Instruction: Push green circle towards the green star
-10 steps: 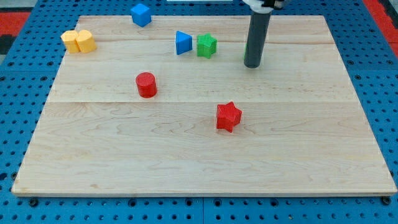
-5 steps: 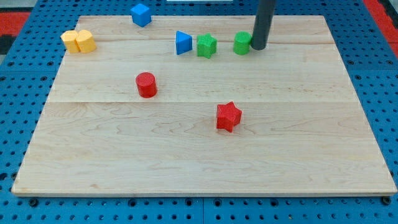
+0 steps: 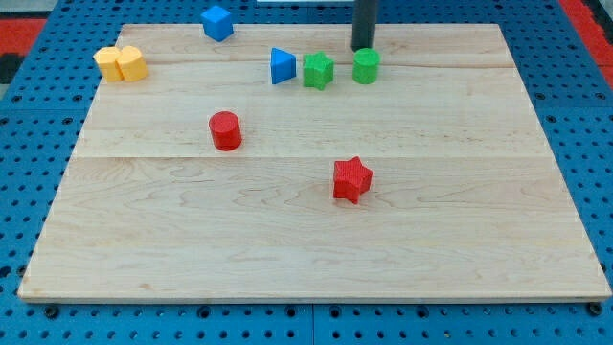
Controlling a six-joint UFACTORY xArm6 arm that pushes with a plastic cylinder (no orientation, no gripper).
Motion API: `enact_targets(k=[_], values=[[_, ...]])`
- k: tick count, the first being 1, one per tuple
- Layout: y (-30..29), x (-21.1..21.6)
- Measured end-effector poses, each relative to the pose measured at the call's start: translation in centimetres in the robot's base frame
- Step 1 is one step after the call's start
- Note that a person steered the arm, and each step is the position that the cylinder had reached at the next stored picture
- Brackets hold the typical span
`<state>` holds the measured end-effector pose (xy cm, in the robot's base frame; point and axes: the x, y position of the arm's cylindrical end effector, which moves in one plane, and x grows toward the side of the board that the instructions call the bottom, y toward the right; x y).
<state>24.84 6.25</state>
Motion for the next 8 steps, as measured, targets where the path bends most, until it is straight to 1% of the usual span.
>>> enact_targets(k=[1,2,3,6,7,8], values=[[0.9,1.9],[1.6,1.1],[5.6,2.9],[5.6,8.2],[4.2,8.2],[4.2,6.9]])
